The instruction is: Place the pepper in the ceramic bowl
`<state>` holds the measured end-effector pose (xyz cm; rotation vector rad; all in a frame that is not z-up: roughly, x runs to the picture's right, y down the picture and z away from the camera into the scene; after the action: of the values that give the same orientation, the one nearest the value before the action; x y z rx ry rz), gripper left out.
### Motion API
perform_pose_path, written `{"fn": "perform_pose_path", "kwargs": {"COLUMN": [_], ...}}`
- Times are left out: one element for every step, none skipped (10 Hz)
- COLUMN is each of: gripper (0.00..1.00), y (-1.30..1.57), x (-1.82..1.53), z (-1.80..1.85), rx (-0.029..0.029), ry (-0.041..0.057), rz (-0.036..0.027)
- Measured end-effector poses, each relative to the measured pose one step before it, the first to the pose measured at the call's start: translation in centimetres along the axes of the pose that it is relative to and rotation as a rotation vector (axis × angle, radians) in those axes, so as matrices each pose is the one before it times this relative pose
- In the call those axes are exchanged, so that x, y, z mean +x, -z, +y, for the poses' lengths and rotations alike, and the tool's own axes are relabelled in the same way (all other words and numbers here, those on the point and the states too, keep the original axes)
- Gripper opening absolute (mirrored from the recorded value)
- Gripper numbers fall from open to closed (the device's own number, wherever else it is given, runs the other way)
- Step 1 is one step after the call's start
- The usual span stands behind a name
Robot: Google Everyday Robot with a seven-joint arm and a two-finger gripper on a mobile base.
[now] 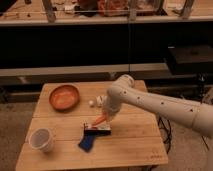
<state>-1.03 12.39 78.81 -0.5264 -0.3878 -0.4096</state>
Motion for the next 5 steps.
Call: {"fn": "perform_pose_path", "kwargs": {"gripper": [0.01,0.01,0.01,0.01,0.01], "y": [-0.011,0.261,0.365,0.039,-0.405], "x": [-0.288,-0.03,0.155,-0.087,-0.268], "z": [-0.944,-0.357,-0.379,-0.779,-1.38], "rx": [0.00022,0.00032,-0.00042,0.0006,-0.00162], "ry": [0.00644,0.00981,0.00426,0.00412,0.00623], "rz": [0.00268,0.00358,0.00313,0.00147,-0.0003]}}
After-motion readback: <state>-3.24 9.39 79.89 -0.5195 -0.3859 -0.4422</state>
